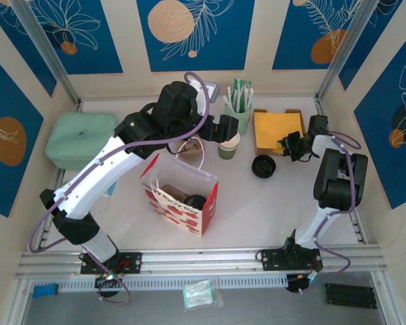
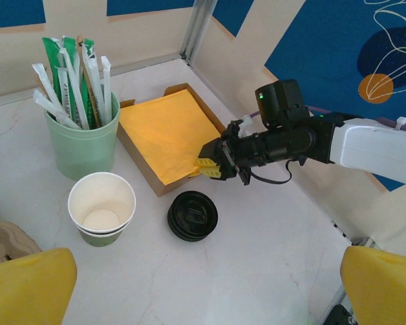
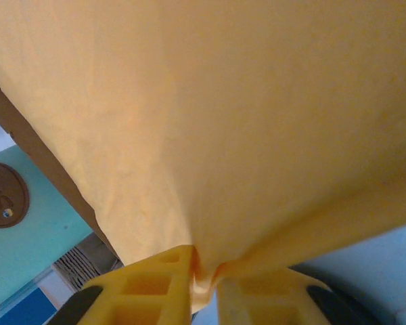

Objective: Pack the takeout coffee

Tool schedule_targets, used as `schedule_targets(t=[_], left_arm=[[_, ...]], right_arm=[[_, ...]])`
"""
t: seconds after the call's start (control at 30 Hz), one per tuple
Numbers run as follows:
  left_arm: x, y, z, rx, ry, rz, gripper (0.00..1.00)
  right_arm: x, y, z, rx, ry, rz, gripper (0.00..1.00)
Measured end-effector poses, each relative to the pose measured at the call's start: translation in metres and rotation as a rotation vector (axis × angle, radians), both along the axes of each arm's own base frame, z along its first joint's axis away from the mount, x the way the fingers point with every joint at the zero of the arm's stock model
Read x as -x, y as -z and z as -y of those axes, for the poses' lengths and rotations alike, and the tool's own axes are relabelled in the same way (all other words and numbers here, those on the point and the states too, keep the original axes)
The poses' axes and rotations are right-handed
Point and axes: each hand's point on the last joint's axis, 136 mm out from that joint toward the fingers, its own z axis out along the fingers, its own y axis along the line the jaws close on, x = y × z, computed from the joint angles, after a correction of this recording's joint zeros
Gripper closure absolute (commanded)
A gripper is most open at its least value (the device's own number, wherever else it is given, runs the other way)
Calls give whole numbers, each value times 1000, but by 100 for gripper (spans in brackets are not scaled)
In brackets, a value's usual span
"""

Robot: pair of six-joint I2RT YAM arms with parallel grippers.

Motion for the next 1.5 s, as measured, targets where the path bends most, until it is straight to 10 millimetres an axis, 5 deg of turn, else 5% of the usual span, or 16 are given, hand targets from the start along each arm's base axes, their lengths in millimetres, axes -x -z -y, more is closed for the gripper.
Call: schedule_targets(t=[0.33,0.73,1.5], left_arm=[[0,0,0,-1,-1,0,1],[-4,-1,-4,-13,-27,15,1],[1,-14,-47,-39,-111,64,1]], right_arm=[[-15,-24,2,14,-19,75,100],[-27,-152,3,138,-74,374,100],[54,-273,-73,173,-254,647,100]])
